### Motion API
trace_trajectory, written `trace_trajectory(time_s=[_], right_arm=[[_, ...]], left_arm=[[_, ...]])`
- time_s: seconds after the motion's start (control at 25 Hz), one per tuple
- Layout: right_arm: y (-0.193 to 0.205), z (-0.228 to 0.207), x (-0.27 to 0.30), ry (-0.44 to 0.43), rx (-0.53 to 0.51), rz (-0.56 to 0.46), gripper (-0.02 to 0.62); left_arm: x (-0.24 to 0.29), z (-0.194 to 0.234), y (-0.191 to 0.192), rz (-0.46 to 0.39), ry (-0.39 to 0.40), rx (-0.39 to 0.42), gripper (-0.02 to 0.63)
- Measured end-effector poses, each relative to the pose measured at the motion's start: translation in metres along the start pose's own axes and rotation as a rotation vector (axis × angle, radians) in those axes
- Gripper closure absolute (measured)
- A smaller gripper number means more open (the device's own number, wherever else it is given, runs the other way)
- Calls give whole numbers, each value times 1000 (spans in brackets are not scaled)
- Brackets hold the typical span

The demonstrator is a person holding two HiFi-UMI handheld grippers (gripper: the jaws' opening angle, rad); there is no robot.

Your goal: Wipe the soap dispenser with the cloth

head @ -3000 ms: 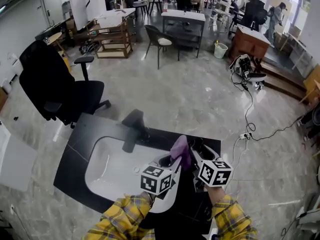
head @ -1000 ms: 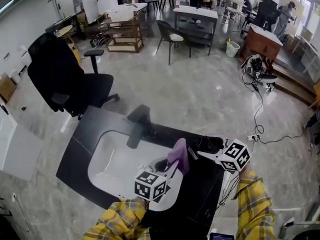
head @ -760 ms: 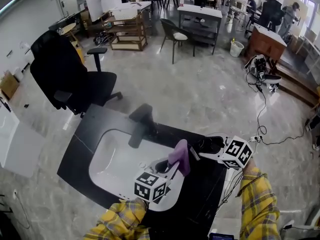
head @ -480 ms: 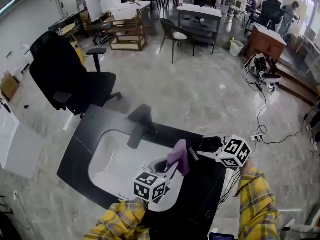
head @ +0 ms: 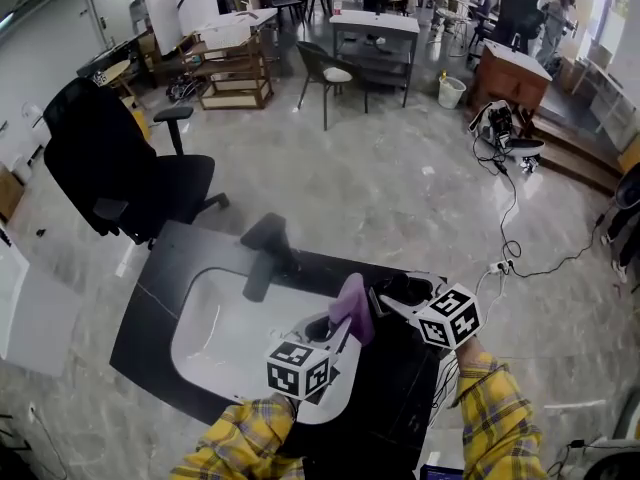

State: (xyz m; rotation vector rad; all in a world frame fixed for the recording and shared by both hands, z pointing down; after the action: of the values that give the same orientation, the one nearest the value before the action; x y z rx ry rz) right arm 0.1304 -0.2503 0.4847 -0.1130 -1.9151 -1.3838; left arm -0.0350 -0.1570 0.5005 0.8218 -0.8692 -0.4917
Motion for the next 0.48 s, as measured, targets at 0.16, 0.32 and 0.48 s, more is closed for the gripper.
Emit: trace_trajectory(time_s=[0.16,0.32,0.48], right_arm=[[2,6,0,114,130,-30,387],[2,16,1,243,225,-57,388],[1,27,3,353,324,-77,388]], left_arm=[[0,-3,-1,-2,9,1,541],[-4,-6,-3,-9,18,4,541],[-12,-4,-3,-13,19,-9,541]])
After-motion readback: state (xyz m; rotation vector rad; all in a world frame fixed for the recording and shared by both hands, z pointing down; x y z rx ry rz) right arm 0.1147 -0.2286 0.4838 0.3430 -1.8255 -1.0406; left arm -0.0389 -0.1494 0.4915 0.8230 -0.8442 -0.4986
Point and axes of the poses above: the fingertips, and each gripper's own axes: x forward along the fingers, z to its left, y out of its underside, the point moved 7 cm from there along -x, backward along the fingers, and after that the axes turned 7 degrees about z, right-handed, at the moved point
